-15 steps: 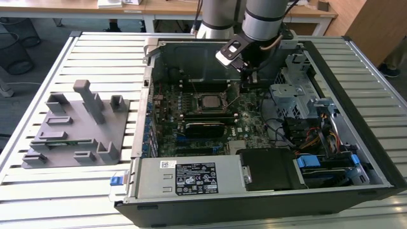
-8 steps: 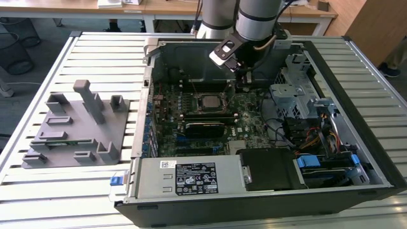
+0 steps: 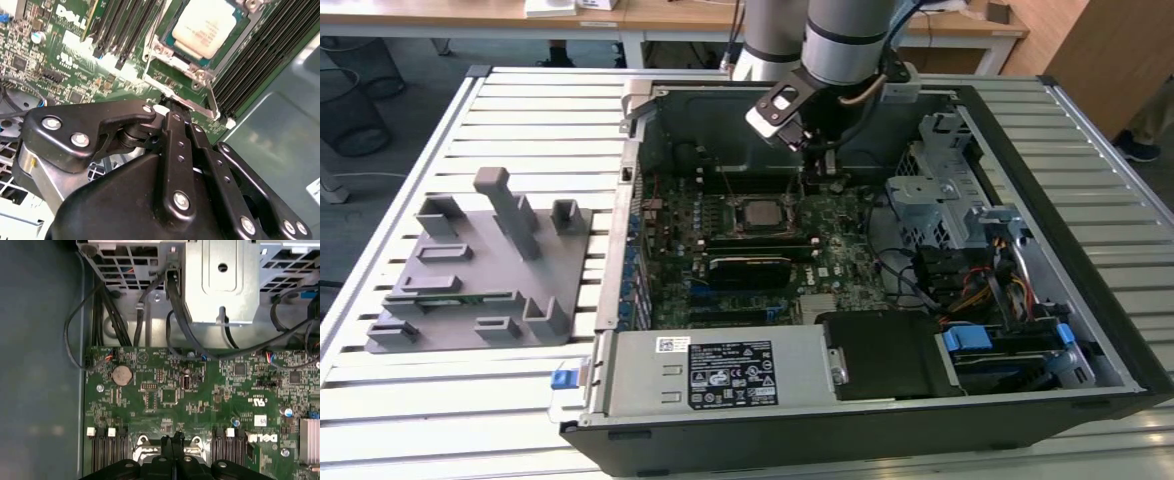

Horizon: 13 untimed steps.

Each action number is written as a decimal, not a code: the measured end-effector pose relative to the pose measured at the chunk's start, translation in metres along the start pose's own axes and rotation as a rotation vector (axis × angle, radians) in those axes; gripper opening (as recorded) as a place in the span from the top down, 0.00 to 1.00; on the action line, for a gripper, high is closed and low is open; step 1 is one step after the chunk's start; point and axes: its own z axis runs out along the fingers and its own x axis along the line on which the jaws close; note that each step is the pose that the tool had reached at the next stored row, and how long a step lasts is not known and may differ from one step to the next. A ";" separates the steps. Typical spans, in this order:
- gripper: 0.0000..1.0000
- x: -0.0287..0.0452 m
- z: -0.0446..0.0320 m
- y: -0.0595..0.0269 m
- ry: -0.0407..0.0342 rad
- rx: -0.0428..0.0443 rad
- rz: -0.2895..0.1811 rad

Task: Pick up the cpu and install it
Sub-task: 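Close the cpu cover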

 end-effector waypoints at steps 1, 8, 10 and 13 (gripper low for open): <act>0.89 0.0000 0.0001 -0.0021 0.0001 0.0000 0.000; 0.89 0.0000 0.0004 -0.0186 -0.0001 0.0001 0.000; 0.89 0.0000 0.0006 -0.0232 0.0000 0.0000 0.000; 0.89 0.0000 0.0011 -0.0303 0.0000 0.0000 0.000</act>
